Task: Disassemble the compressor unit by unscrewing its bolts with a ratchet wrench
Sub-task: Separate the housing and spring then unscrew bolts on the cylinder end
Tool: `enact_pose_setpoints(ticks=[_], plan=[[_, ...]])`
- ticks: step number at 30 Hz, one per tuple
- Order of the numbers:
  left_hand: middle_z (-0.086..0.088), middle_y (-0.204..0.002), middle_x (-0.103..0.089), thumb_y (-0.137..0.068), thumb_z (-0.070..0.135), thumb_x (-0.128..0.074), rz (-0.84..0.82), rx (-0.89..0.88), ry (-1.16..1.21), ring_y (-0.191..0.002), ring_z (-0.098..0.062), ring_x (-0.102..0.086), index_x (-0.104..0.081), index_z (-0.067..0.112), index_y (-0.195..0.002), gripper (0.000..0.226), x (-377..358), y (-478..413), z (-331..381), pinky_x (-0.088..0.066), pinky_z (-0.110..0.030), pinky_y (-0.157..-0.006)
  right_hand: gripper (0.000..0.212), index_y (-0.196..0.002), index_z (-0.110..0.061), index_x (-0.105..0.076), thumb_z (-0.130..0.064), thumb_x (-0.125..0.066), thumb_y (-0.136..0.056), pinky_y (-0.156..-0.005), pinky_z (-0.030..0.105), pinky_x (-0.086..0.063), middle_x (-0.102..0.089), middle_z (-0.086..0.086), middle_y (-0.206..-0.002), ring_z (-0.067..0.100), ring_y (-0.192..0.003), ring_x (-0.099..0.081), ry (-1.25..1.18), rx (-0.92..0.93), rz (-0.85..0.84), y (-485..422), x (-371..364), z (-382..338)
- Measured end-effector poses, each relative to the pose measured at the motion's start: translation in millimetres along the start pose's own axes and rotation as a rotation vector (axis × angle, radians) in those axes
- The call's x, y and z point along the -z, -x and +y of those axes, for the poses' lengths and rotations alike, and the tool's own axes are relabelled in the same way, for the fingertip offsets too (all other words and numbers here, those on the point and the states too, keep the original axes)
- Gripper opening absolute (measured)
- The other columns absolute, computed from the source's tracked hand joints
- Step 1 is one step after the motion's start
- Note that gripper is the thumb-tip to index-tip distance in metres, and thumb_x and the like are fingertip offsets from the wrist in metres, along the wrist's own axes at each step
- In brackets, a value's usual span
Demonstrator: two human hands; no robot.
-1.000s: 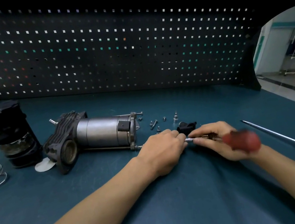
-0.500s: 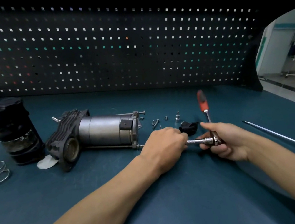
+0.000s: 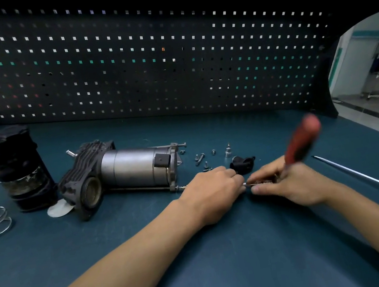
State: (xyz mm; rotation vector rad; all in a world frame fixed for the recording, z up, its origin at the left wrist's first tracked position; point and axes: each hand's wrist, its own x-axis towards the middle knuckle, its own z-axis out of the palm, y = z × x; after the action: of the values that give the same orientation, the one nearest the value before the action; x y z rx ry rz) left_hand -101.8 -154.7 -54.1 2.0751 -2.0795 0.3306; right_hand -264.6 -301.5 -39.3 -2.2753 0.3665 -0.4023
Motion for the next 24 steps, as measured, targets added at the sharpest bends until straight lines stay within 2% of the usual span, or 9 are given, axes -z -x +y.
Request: enact_pose_setpoints(ticks=[2, 5, 8, 10, 12, 15, 18, 21, 24], plan=[[-0.003, -0.109, -0.055, -0.106, 0.036, -0.033, -0.022, 0.010, 0.005, -0.106, -0.024, -0.050, -0.052, 0.016, -0.111, 0.028, -1, -1, 0, -0.045, -0.041, -0.077, 0.014, -0.091, -0.020, -0.082, -0.027, -0.081, -0.079, -0.082, 0.019, -0.052, -0.077, -0.004, -0.094, 0.010, -0.089, -0.071, 0.048, 0.086, -0.022, 0, 1, 2], [-0.005, -0.106, -0.054, -0.106, 0.027, -0.036, -0.032, 0.043, 0.023, -0.104, -0.026, -0.051, -0.052, 0.014, -0.107, 0.021, -1, -2, -2, -0.046, -0.043, -0.078, 0.017, -0.083, -0.020, -0.082, -0.035, -0.080, -0.076, -0.070, 0.019, -0.051, -0.075, -0.003, -0.082, 0.009, -0.076, -0.068, 0.007, 0.060, 0.040, 0, -2, 2], [-0.008, -0.102, -0.058, -0.104, 0.025, -0.040, -0.004, 0.049, 0.033, -0.100, -0.031, -0.054, -0.056, 0.012, -0.103, 0.021, 3, -2, -1, -0.040, -0.040, -0.070, 0.034, -0.073, -0.015, -0.076, -0.048, -0.075, -0.078, -0.038, 0.019, -0.033, -0.057, -0.002, -0.057, 0.009, -0.046, -0.047, -0.292, -0.293, 0.175, -8, -8, -4], [-0.008, -0.102, -0.059, -0.104, 0.029, -0.042, 0.020, 0.032, 0.022, -0.099, -0.031, -0.054, -0.057, 0.011, -0.103, 0.024, 6, -2, 0, -0.038, -0.039, -0.068, 0.037, -0.075, -0.011, -0.067, -0.044, -0.068, -0.090, -0.030, 0.016, -0.021, -0.052, -0.001, -0.053, 0.008, -0.037, -0.036, -0.567, -0.567, 0.217, -14, -10, -5], [-0.007, -0.102, -0.059, -0.104, 0.032, -0.043, 0.031, 0.025, 0.008, -0.100, -0.030, -0.054, -0.058, 0.012, -0.103, 0.025, 7, -1, 1, -0.038, -0.040, -0.068, 0.037, -0.076, -0.009, -0.061, -0.040, -0.060, -0.098, -0.029, 0.014, -0.018, -0.058, 0.003, -0.057, 0.007, -0.033, -0.032, -0.713, -0.632, 0.204, -15, -10, -12], [-0.007, -0.104, -0.058, -0.104, 0.024, -0.042, 0.038, 0.015, -0.040, -0.101, -0.029, -0.053, -0.055, 0.011, -0.105, 0.018, 7, -1, 1, -0.038, -0.041, -0.067, 0.036, -0.072, -0.012, -0.071, -0.040, -0.062, -0.092, -0.038, 0.020, -0.033, -0.065, 0.013, -0.069, 0.014, -0.040, -0.045, -0.340, -0.262, 0.187, -5, -9, -16], [-0.008, -0.105, -0.056, -0.105, 0.018, -0.038, 0.035, 0.029, -0.045, -0.100, -0.029, -0.053, -0.050, 0.010, -0.110, 0.015, 7, -1, 1, -0.032, -0.038, -0.065, 0.026, -0.078, -0.012, -0.080, -0.032, -0.065, -0.086, -0.070, 0.016, -0.049, -0.072, -0.002, -0.078, 0.008, -0.070, -0.065, 0.059, 0.148, 0.214, -1, -6, -14], [-0.009, -0.107, -0.058, -0.106, 0.021, -0.036, -0.004, 0.023, -0.053, -0.102, -0.030, -0.053, -0.052, 0.010, -0.109, 0.020, 8, 1, 1, -0.032, -0.037, -0.067, 0.039, -0.079, -0.013, -0.077, -0.044, -0.059, -0.094, -0.040, 0.019, -0.034, -0.059, -0.006, -0.055, 0.010, -0.045, -0.047, -0.212, -0.215, 0.230, -8, -8, -14], [-0.009, -0.107, -0.061, -0.106, 0.028, -0.038, -0.003, 0.025, -0.041, -0.102, -0.030, -0.054, -0.056, 0.011, -0.106, 0.025, 8, 2, 2, -0.030, -0.036, -0.067, 0.039, -0.083, -0.004, -0.067, -0.038, -0.056, -0.100, -0.029, 0.016, -0.020, -0.056, 0.001, -0.052, 0.010, -0.035, -0.037, -0.571, -0.646, 0.206, -17, -9, -13]])
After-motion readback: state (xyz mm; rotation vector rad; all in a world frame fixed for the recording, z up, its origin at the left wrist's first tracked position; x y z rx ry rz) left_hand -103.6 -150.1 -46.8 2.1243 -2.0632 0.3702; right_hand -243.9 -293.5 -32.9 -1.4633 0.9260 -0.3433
